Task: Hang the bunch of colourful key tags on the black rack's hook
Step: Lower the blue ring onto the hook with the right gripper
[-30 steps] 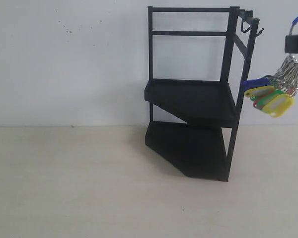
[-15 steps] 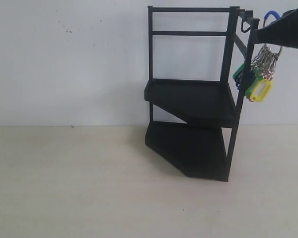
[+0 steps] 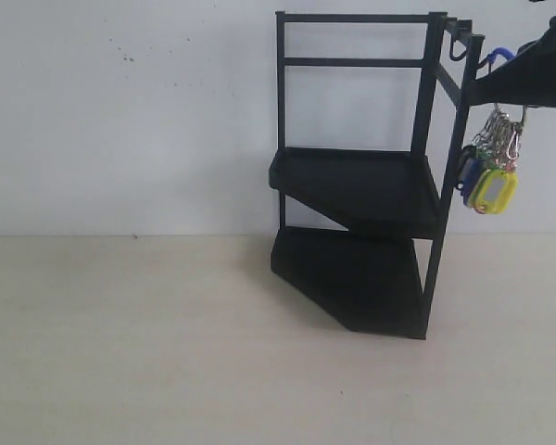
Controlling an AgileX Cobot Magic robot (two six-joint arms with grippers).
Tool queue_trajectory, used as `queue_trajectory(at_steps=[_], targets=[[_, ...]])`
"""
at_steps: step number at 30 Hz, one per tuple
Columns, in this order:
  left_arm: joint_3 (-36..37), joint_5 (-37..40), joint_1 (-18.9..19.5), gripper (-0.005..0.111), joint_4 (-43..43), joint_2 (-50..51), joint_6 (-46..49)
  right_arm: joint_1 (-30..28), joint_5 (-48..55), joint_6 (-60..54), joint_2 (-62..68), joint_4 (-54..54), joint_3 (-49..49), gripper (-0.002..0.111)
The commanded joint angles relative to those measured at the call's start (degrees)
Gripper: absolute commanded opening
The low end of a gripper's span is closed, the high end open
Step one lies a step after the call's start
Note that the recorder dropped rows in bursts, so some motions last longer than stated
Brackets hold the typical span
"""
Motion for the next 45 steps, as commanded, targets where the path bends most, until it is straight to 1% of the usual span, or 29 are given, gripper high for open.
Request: queue_trajectory(at_steps=[1,7,18,21,23,33,38,45], targets=[[-0.14,-0.38,0.19,0.004,-0.11,0.20,0.02,-0.27,-0.57,-1.81,0.01,-0.11,-0.55,0.000],[-0.14,-0.38,0.19,0.004,-0.11,0.20,0.02,-0.27,-3.80,-1.81,0.01,-0.11,-0.79,0.000],[-0.14,-0.38,0.19,0.004,-0.11,0.20,0.02,-0.27,-4.77,-2.18,0.01,-0.11,-1.56,0.000],[-0.14,-0.38,0.19,0.004,-0.11,0.20,0.02,-0.27,-2.65,-2.48,0.03,-0.11,-1.56,0.000],[-0.14,-0.38,0.19,0.004,-0.11,0.20,0.02,-0.27,-1.08,-5.06,0.03,-0.11,-1.56,0.000],[-0.14,-0.38,0.19,0.004,-0.11,0.20,0.02,-0.27,-2.90,-6.30,0.03,-0.11,-1.56,0.000],[-0.14,-0.38,0.19,0.004,-0.11,0.20,0.02,-0.13,-0.34,-12.26,0.03,-0.11,-1.56,0.000],[-0.14,-0.38,0.19,0.004,-0.11,0.20,0.02,-0.13,-0.56,-13.24,0.03,-0.11,-1.56,0.000]])
